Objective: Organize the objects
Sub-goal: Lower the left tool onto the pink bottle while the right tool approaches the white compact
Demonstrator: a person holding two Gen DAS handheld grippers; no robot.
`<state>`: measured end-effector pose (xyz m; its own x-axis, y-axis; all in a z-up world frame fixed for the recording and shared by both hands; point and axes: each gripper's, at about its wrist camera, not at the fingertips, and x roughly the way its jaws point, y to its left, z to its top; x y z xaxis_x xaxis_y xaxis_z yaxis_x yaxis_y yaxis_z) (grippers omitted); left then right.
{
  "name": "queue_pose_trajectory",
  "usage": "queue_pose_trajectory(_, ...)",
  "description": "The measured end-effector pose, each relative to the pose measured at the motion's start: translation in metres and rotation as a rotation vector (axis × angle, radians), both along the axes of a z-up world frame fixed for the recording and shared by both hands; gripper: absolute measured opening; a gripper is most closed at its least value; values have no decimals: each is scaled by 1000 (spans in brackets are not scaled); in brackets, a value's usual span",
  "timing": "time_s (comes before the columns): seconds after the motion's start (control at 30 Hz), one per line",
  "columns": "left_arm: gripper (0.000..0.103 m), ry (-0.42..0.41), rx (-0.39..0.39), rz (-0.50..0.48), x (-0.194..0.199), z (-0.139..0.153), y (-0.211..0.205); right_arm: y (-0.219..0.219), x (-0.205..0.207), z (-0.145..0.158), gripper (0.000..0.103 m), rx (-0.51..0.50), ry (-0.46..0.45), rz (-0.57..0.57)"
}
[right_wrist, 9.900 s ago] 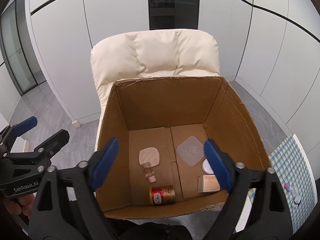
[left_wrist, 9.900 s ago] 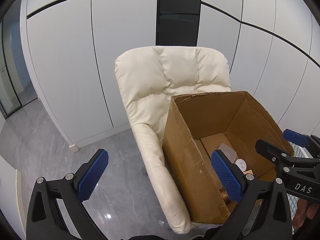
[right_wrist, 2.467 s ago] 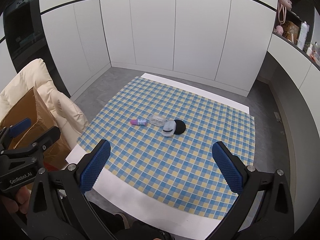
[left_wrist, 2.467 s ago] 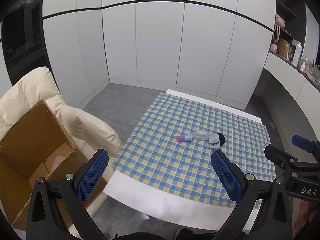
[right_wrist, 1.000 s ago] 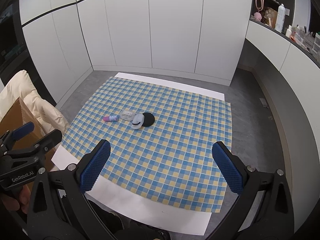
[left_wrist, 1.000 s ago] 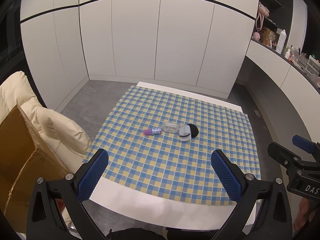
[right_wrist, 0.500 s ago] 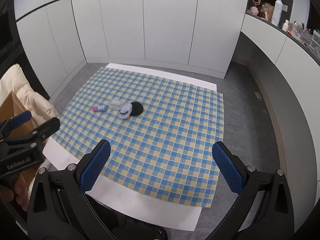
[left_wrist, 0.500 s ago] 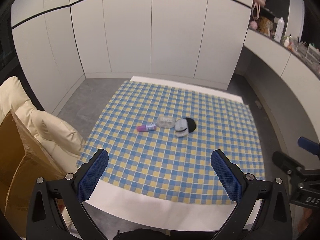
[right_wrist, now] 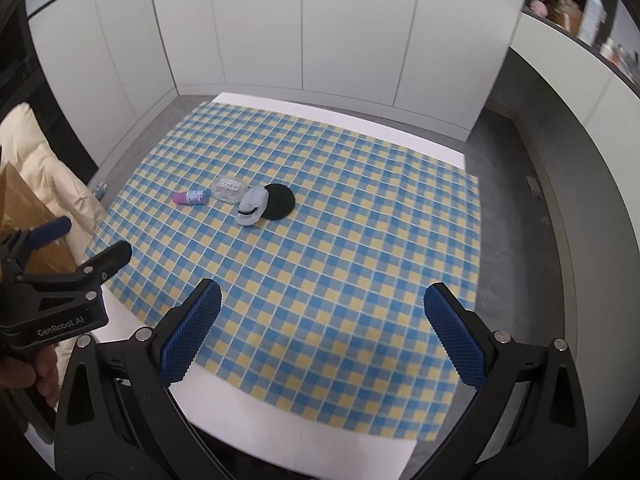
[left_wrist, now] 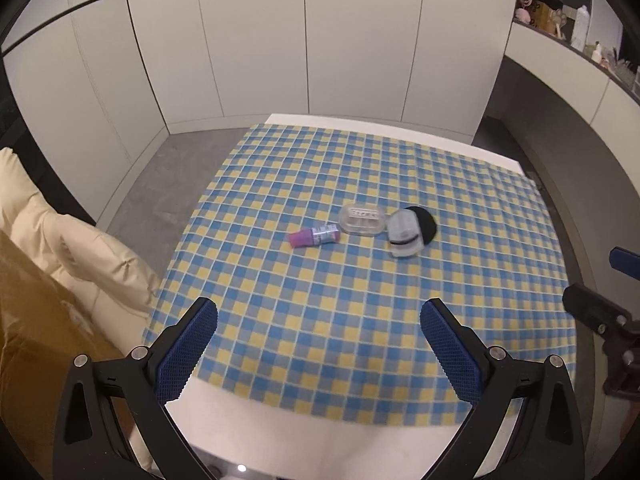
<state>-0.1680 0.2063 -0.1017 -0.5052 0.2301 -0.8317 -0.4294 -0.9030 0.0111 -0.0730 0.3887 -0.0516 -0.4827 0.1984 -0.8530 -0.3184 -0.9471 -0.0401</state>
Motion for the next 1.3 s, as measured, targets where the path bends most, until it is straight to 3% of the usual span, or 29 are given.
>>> queue_pose_trajectory(0.37, 90, -27, -27, -29, -60, -55, -1, -16, -79, -72, 101, -37, -25, 57)
queue_pose_trajectory(0.47, 80, -58, -21, -33, -77, -73, 0, -18, -97, -88, 98, -45, -31, 60)
queue_pose_trajectory(0.57, 79, -68, -21, -41, -92, -86, 3, -17, -113, -105, 96, -57, -41, 57)
queue_pose_trajectory(0.67, 78, -72, -18, -53, -103, -97, 5, -17, -123, -118, 96, -69, -53, 57)
queue_pose_trajectory(0.8, 66, -78, -13, -98, -115, -109, 13, -22, -134, -130, 96, -46, -62, 77)
queue_pose_trajectory(0.97, 62, -64, -11, -154, -121, -115, 26, -21, -141, -141, 96, -37, -75, 72)
queue_pose_trajectory(1.17, 18, -76, 10, -135, -130, -111, 27, -21, -150, -149, 96, -37, -77, 57)
queue_pose_trajectory(1.3, 18, -115, 11, -102, -131, -111, 18, -25, -160, -152, 95, -30, -70, 43)
